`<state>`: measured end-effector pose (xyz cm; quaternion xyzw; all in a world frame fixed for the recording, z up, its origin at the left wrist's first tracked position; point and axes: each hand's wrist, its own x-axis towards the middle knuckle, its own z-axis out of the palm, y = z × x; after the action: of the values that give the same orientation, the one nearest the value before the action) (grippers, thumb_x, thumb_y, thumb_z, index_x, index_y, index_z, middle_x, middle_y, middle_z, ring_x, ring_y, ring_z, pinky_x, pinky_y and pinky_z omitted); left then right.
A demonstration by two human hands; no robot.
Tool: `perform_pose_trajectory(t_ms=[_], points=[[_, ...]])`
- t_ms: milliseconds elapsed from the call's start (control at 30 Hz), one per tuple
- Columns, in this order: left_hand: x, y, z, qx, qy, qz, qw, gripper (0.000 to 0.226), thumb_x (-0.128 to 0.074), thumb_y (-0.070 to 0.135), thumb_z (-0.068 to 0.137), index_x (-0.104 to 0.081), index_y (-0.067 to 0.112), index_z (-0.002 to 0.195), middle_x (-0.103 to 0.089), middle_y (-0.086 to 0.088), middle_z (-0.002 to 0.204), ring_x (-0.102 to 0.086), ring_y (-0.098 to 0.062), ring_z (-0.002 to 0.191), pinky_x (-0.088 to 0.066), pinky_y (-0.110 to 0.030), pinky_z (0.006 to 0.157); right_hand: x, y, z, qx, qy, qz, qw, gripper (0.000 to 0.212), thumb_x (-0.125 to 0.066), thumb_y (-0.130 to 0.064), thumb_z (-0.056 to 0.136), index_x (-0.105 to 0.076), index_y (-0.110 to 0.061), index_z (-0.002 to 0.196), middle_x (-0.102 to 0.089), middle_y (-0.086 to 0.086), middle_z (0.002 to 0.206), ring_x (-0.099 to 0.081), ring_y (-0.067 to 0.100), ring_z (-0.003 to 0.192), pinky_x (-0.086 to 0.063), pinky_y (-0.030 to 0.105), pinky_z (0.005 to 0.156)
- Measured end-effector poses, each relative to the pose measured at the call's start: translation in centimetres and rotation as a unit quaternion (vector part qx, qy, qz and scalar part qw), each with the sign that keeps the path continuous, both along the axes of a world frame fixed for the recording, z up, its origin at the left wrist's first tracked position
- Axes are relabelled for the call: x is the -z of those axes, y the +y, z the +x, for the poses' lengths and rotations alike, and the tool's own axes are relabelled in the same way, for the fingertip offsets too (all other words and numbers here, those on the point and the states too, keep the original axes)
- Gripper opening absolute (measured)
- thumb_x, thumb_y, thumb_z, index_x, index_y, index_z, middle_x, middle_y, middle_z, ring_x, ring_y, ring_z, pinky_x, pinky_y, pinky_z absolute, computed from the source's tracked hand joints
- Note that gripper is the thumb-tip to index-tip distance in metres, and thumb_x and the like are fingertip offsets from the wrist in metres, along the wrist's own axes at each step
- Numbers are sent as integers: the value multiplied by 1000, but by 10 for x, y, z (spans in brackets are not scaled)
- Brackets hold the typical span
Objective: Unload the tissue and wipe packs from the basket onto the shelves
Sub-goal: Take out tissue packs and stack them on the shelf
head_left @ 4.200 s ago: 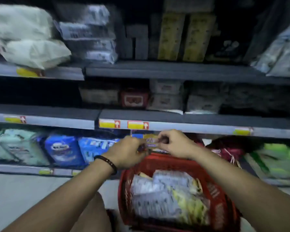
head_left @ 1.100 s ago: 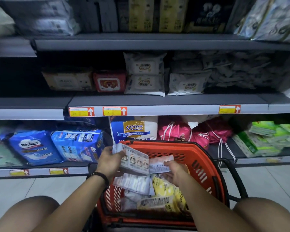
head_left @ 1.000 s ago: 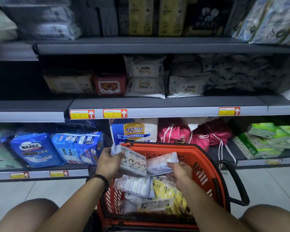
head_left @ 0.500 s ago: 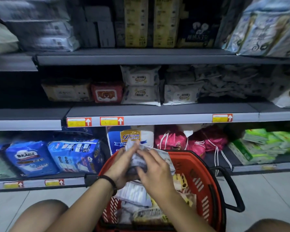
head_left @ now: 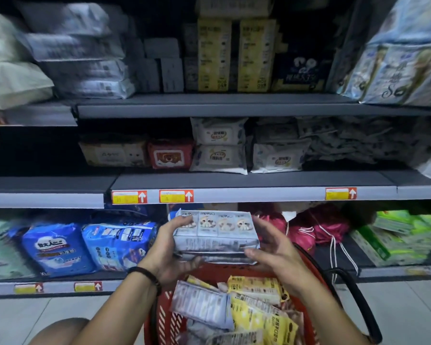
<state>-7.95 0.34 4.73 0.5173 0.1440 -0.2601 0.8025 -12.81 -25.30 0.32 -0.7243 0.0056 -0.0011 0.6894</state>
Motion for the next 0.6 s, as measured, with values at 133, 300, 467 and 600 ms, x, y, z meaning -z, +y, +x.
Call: perform_pose_trajectory(t_ms=[133,300,467,600], points=[[-8,3,-5,21,-61,-18,998,56,-63,61,93,-77,11,113,-80,-13,94,-76,-23,69,-57,-27,47,1,12,9,37,-26,48,998,83,-101,-23,63,-65,-40,136,-72,-10,135,-71,20,121,-62,39,92],[-12,9,-13,17,-164,-57,985,88,-87,66,68,-61,19,138,-72,-14,134,-76,-35,106,-66,-45,68,-15,24,19,123,-67,35,990,69,-100,-30,61,-68,-25,122,-76,3,122,-76,15,104,-62,34,80],[-5,7,-18,-14,-270,-47,962,94,-79,-11,80,-42,48,144,-66,-7,142,-72,-42,116,-66,-53,73,-37,47,22,187,-129,19,974,76,-100,-58,53,-62,-28,112,-74,3,114,-71,23,112,-56,39,97],[-19,18,-8,-49,-358,15,932,89,-75,-15,85,-40,40,146,-63,2,144,-70,-36,122,-63,-62,83,-67,61,23,171,-178,2,969,54,-96,-27,69,-62,-16,110,-76,-4,108,-74,7,104,-58,19,84]])
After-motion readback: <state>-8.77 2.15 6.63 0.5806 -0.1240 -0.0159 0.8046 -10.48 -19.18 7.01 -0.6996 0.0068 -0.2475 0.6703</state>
